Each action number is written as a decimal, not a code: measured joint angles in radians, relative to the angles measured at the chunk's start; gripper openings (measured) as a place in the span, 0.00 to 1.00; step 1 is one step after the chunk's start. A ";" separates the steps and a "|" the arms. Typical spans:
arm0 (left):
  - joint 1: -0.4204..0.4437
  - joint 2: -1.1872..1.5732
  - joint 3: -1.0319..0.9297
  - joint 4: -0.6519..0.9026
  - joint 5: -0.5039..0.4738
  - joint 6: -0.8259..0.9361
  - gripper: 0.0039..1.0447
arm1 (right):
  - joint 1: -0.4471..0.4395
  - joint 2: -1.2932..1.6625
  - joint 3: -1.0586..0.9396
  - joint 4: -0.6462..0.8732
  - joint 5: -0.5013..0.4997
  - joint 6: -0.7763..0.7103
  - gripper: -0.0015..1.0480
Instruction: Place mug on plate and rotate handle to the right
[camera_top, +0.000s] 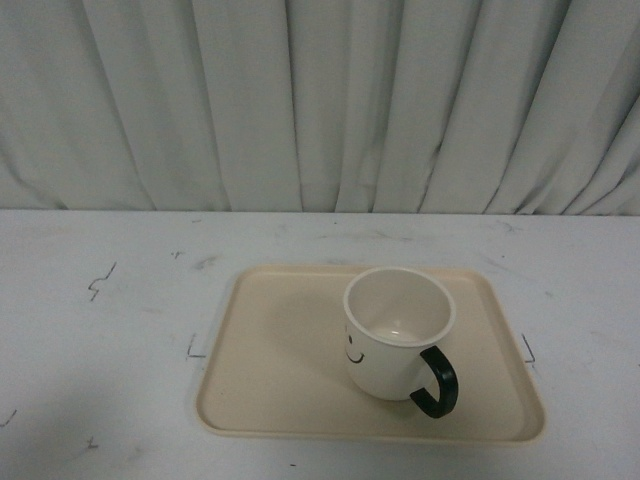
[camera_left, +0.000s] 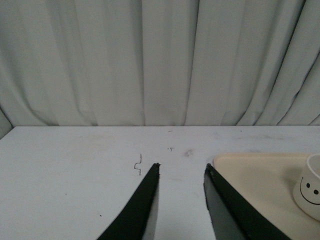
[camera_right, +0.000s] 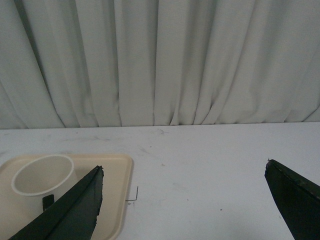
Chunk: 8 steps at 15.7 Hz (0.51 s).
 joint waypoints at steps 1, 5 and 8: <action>0.000 0.000 0.000 -0.001 0.000 0.000 0.37 | -0.010 0.012 0.012 -0.053 -0.033 -0.015 0.94; 0.000 0.000 0.000 0.000 -0.001 0.000 0.84 | -0.081 0.459 0.254 -0.269 -0.382 -0.195 0.94; 0.000 0.000 0.000 0.000 0.000 0.000 0.94 | 0.057 0.756 0.420 -0.201 -0.223 -0.212 0.94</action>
